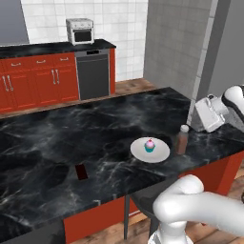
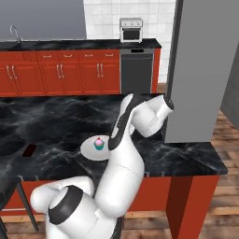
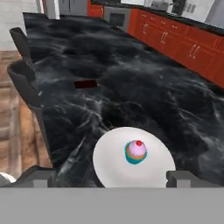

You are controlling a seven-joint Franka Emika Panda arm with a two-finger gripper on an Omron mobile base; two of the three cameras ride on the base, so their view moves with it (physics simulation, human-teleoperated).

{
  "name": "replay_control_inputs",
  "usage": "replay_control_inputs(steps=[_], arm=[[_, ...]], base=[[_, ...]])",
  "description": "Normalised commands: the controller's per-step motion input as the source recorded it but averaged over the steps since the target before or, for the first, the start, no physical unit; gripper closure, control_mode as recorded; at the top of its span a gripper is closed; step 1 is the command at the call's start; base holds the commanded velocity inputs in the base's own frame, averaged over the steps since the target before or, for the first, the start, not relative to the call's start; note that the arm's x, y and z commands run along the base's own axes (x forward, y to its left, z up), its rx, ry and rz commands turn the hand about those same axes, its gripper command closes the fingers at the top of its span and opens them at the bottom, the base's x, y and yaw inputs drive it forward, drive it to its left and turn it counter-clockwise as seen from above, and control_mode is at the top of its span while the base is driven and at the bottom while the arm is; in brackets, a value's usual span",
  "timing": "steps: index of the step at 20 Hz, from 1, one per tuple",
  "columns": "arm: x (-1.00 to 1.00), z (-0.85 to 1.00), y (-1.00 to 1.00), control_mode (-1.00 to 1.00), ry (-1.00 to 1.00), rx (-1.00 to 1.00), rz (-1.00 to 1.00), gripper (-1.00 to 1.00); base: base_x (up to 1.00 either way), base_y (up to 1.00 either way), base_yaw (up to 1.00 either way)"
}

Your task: Take the cinnamon bottle from the cabinet and place it on the dining table, next to the plate with the cupcake. Then take the chocolate from the dining counter and place it on the cupcake plate.

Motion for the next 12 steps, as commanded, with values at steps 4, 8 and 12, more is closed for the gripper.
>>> replay_control_inputs(steps=[4, 8, 12], arm=[[-0.51, 0.99, 1.00, -1.00, -0.09, -0.50, 0.14, -1.00], [-0.22, 0.67, 1.00, -1.00, -0.01, -0.49, 0.32, -1.00], [-0.08, 0.17, 1.00, -1.00, 0.00, -0.33, 0.47, -1.00]], base=[[0.00, 0.00, 0.00], [0.00, 0.00, 0.00], [0.00, 0.00, 0.00]])
